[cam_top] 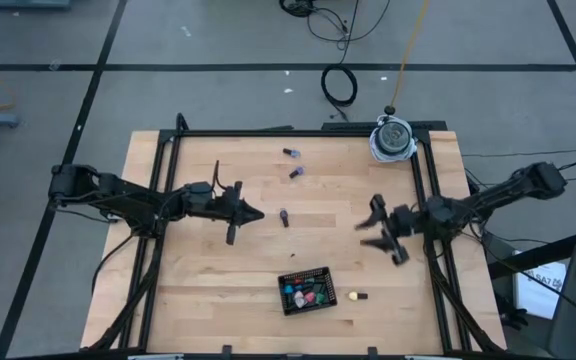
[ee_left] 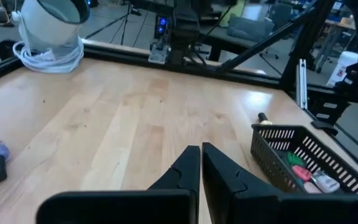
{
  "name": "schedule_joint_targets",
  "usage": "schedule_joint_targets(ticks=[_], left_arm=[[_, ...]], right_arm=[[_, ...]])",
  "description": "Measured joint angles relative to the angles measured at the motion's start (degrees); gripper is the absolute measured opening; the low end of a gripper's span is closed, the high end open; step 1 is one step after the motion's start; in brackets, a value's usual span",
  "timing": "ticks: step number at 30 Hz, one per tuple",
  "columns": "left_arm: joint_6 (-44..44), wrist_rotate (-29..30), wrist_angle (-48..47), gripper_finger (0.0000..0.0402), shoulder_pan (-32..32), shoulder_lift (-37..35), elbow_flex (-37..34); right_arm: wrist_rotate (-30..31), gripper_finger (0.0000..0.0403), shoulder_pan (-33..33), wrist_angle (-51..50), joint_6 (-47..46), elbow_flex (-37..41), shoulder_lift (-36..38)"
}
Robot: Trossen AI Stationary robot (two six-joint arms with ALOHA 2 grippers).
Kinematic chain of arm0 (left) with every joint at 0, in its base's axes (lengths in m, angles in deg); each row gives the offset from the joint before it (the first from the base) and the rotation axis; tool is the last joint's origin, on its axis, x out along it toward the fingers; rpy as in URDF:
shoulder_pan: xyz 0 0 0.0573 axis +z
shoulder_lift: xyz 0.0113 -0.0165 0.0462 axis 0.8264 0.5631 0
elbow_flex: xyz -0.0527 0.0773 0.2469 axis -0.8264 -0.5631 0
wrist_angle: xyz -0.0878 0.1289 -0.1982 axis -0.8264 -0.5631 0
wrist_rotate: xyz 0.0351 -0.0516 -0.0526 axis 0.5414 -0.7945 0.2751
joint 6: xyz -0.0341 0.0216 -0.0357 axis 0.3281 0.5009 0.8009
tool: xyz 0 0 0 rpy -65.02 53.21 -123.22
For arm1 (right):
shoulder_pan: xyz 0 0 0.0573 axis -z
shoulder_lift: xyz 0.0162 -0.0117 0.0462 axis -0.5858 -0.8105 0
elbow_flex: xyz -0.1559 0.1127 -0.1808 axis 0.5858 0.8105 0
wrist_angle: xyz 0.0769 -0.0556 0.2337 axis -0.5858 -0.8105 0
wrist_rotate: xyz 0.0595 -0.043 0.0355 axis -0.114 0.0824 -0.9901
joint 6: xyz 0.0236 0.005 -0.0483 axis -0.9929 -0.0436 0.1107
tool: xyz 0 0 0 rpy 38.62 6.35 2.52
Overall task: Pick & Place Nail Polish
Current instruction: Put the yellow nail polish bottle into the black bin
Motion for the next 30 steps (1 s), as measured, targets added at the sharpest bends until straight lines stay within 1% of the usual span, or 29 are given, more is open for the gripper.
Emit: schedule_joint_targets(ticks=[1, 3, 5, 7, 8, 9, 12, 15, 16, 23, 27, 30], left_arm=[[0.01, 0.01, -0.51, 0.0006, 0.0, 0.0, 0.0], [0.02, 0.05, -1.75, 0.0002, 0.0, 0.0, 0.0], [0.04, 0.13, -2.51, 0.0003, 0.0, 0.0, 0.0], [0.19, 1.12, -2.74, 0.0009, -0.02, 0.0, 0.0], [0.54, 1.77, -2.81, 0.0011, 0.0, 0.0, 0.0], [0.73, 2.47, -2.89, 0.0014, 0.0, 0.0, 0.0], [1.03, 4.36, -3.07, 0.0018, 0.0, 0.0, 0.01], [1.05, 5.96, -3.13, 0.0019, 0.0, 0.0, 0.0], [1.05, 6.08, -3.13, 0.0019, 0.0, 0.0, 0.02], [2.77, 6.1, -3.44, 0.0019, -0.68, 0.24, 0.04], [2.69, 6.1, -3.71, 0.0019, -0.96, 0.24, 0.04], [2.69, 6.36, -4.34, 0.0019, -0.96, 0.24, 0.04]], right_arm=[[0.63, 0.0169, -2.6, -1.87, 0.87, -2.07, -0.95], [7.2, 0.0173, -8.66, -10.57, 2.82, -7.55, -3.89], [16.93, 0.0181, -15.25, -24.71, 3.58, -15.18, -8.66], [26.29, 0.0191, -20.85, -40.6, 1.38, -23.54, -14.63], [29.4, 0.0197, -23.01, -48.09, -0.75, -27.84, -17.72], [30.95, 0.0201, -24.8, -54.29, -3.82, -31.8, -20.54], [30.92, 0.0207, -28.28, -68.07, -15.14, -40.93, -28.47], [30.63, 0.0206, -30.47, -73.75, -24.26, -44.65, -34.78], [30.34, 0.0204, -31.01, -74.01, -26.15, -44.77, -36.45], [22.84, 0.0203, -32.42, -73.12, -37.15, -44.77, -47.4], [20.41, 0.0203, -33.04, -72.93, -38.75, -44.77, -53.01], [19.9, 0.0201, -33.4, -73.14, -39.16, -44.77, -56.39]])
